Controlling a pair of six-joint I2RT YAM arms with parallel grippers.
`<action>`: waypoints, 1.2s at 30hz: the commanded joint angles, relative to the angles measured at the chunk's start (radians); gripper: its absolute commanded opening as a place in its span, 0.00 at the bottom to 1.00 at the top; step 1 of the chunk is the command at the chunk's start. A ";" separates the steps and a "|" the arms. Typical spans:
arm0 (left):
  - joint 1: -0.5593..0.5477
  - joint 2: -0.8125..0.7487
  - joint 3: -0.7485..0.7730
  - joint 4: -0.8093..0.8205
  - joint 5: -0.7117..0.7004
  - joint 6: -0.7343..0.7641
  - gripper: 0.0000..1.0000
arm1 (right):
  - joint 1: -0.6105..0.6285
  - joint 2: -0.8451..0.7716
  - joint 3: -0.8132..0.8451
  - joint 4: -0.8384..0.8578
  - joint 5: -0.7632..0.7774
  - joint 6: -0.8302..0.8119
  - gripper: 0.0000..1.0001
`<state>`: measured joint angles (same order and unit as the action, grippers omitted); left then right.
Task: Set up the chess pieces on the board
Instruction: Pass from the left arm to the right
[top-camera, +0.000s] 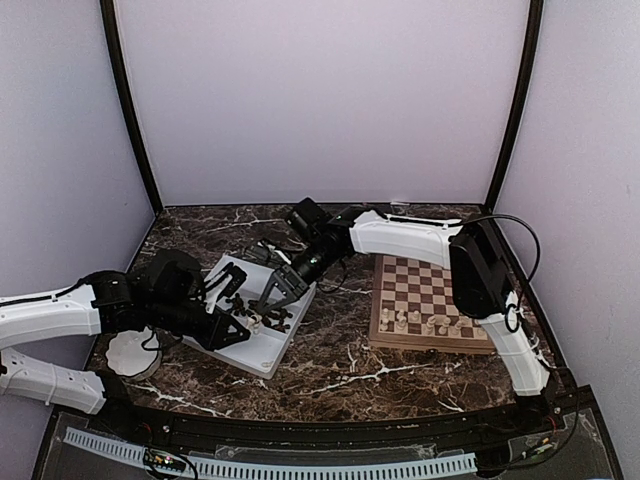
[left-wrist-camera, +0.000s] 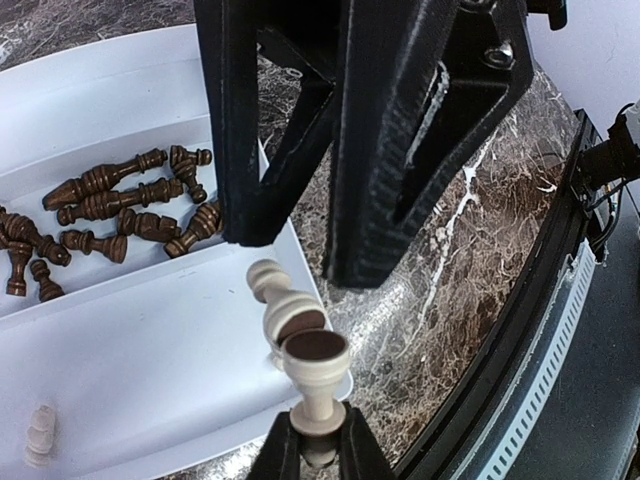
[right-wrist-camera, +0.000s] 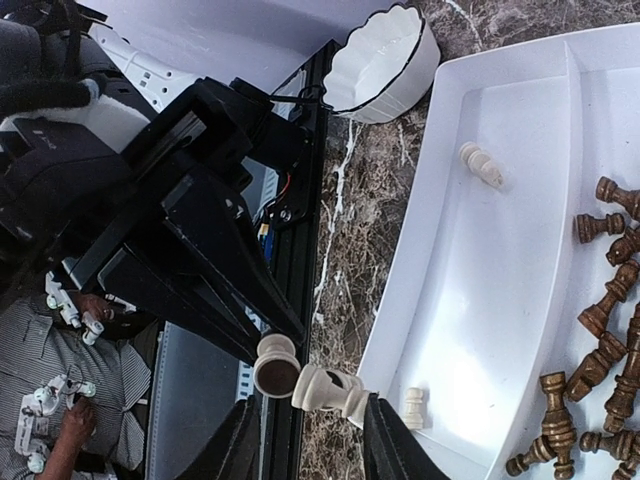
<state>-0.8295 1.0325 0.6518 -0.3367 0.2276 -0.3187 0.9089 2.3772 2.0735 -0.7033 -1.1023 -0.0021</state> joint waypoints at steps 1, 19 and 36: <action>-0.008 -0.011 -0.004 -0.028 0.004 -0.004 0.09 | -0.013 0.003 0.025 0.016 0.032 0.002 0.37; -0.008 -0.023 0.012 0.016 0.003 0.021 0.09 | -0.011 0.087 -0.077 0.244 -0.224 0.279 0.57; -0.008 0.023 0.011 0.002 -0.074 0.029 0.09 | -0.021 0.079 -0.142 0.476 -0.357 0.474 0.29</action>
<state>-0.8364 1.0473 0.6518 -0.3229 0.2008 -0.2981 0.8909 2.4695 1.9602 -0.3161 -1.4071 0.4198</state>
